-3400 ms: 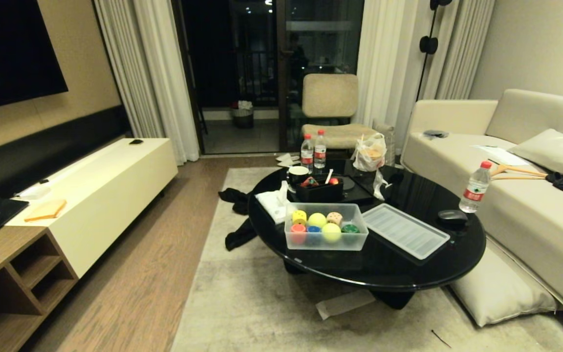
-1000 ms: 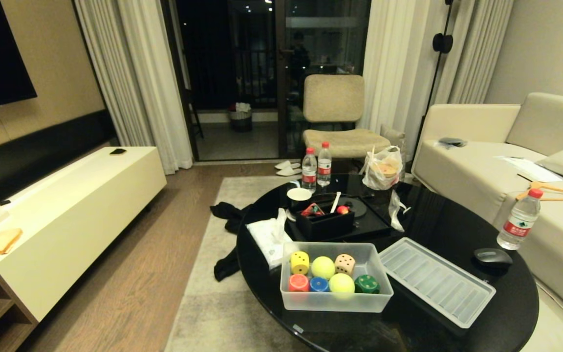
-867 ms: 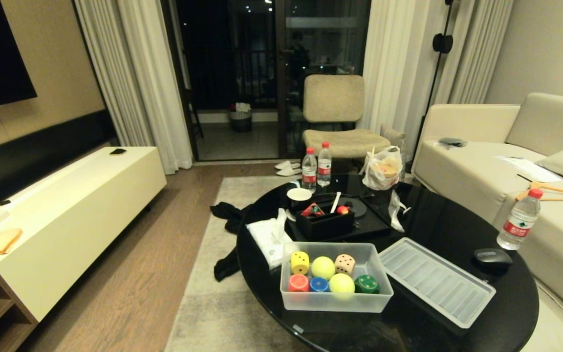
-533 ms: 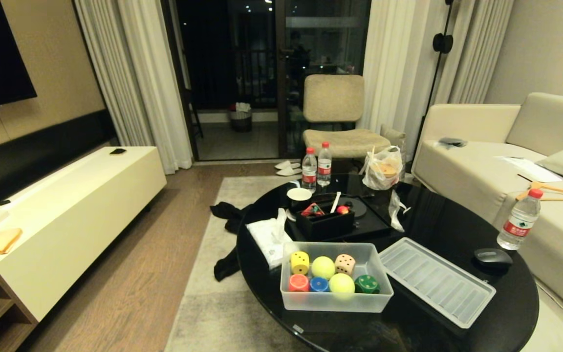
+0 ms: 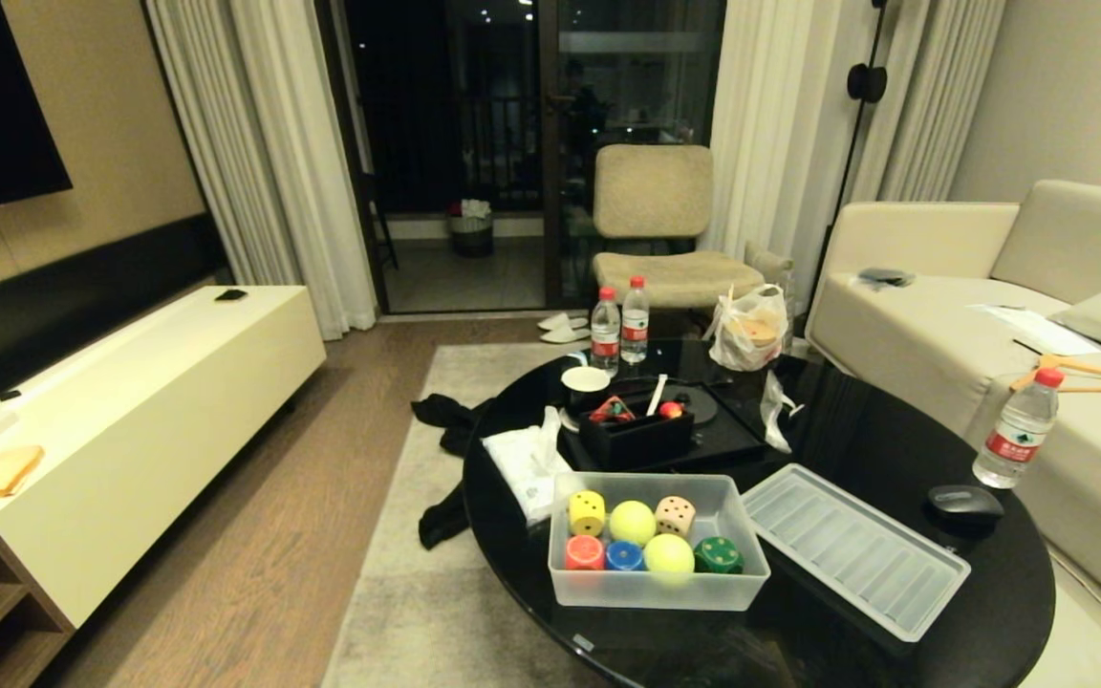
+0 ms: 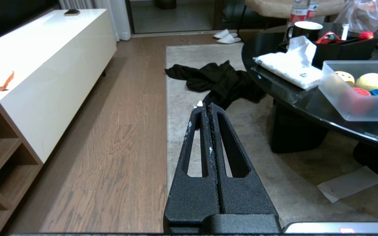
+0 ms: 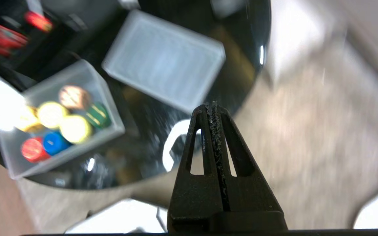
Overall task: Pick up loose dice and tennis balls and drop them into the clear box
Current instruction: Close the lid
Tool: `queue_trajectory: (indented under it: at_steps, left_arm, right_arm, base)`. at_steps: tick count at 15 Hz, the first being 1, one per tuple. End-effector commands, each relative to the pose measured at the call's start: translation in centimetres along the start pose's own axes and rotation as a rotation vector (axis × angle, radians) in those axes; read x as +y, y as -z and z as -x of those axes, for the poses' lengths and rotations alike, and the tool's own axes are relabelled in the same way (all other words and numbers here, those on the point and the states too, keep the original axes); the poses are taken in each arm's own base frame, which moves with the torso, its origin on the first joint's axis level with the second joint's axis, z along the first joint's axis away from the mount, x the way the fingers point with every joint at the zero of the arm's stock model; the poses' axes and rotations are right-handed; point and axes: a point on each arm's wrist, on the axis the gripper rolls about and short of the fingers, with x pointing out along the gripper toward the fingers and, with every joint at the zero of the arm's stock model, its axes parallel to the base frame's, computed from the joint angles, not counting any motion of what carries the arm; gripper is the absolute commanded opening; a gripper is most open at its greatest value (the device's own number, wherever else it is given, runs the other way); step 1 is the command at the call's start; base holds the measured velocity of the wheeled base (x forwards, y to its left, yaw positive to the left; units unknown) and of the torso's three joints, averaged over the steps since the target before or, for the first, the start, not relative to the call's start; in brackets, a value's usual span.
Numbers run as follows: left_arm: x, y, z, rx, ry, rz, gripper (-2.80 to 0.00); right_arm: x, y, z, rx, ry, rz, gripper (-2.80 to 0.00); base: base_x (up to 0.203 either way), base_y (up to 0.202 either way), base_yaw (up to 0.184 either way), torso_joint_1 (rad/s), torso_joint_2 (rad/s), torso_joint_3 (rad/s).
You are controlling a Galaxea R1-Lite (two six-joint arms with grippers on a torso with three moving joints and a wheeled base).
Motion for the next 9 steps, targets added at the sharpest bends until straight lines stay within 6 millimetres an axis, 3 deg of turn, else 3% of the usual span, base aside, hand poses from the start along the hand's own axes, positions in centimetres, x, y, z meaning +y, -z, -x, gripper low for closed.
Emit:
queue_trajectory:
  at_steps: [1,5,9]
  left_arm:
    - [0.0,0.1,0.0,0.004,0.0,0.001,-2.8]
    - [0.0,0.1,0.0,0.004,0.0,0.0,-2.8]
    - [0.0,0.1,0.0,0.004,0.0,0.001,-2.8]
  right_arm:
    - [-2.0,-0.4,-5.1,0.167,0.071,-0.066,-2.8]
    - [-4.1,0.0,-9.3,0.299,0.129,-0.122,-2.8]
    - [-5.7,1.6,-12.8,0.434,0.164,-0.207,-2.8]
  base:
    - [0.0,0.0,0.0,0.0,0.0,0.0]
    - [0.0,0.0,0.0,0.0,0.0,0.0]
    - [0.0,0.0,0.0,0.0,0.0,0.0]
